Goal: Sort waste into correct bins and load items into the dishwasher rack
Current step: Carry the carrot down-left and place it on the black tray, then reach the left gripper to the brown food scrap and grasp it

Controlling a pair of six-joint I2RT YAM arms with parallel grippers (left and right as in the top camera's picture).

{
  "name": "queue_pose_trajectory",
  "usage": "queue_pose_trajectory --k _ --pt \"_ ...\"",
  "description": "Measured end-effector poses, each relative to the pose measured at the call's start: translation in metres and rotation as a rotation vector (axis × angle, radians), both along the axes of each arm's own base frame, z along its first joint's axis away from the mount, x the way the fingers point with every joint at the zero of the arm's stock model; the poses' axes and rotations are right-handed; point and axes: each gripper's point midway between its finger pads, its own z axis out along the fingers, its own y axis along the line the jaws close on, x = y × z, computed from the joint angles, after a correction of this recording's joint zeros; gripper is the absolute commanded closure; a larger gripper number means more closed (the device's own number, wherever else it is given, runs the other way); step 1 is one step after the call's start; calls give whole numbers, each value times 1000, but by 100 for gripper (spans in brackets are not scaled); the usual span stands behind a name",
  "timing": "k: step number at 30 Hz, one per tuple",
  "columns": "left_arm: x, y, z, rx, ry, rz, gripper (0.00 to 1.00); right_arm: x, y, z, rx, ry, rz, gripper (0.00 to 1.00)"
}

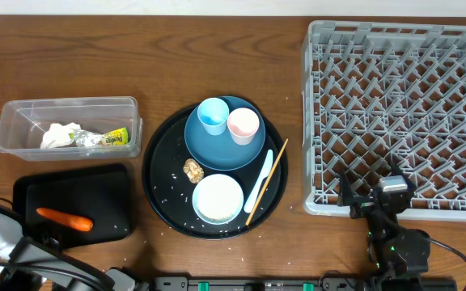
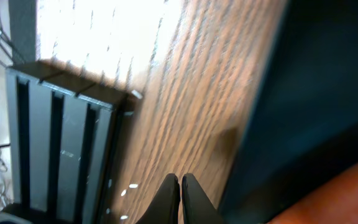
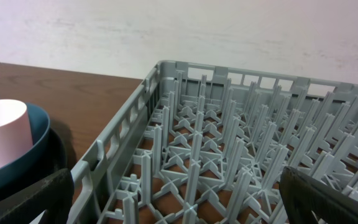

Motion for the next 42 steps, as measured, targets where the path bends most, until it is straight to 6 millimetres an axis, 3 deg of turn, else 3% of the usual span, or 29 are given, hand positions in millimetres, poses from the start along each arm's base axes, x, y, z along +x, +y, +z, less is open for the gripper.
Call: queue_pose_trajectory --k 10,17,21,25,27,30,35,40,42 --pt "35 4 -1 -10 -186 -114 94 0 0 0 0 0 0 1" --pt "38 -13 5 -77 -227 -157 94 0 0 0 0 0 0 1" --pt "41 -10 35 -21 -259 -174 94 0 0 0 0 0 0 1" --pt "53 -1 86 104 -344 -206 94 0 0 0 0 0 0 1" --pt "71 -6 111 163 -438 -275 94 0 0 0 0 0 0 1" --pt "104 -35 134 164 -595 -454 94 0 0 0 0 0 0 1" --pt "150 -111 155 92 -762 -864 94 0 0 0 0 0 0 1" --pt "171 -188 156 32 -788 -1245 93 0 0 0 0 0 0 1" --pt "176 -215 153 30 -771 -1389 89 0 0 0 0 0 0 1"
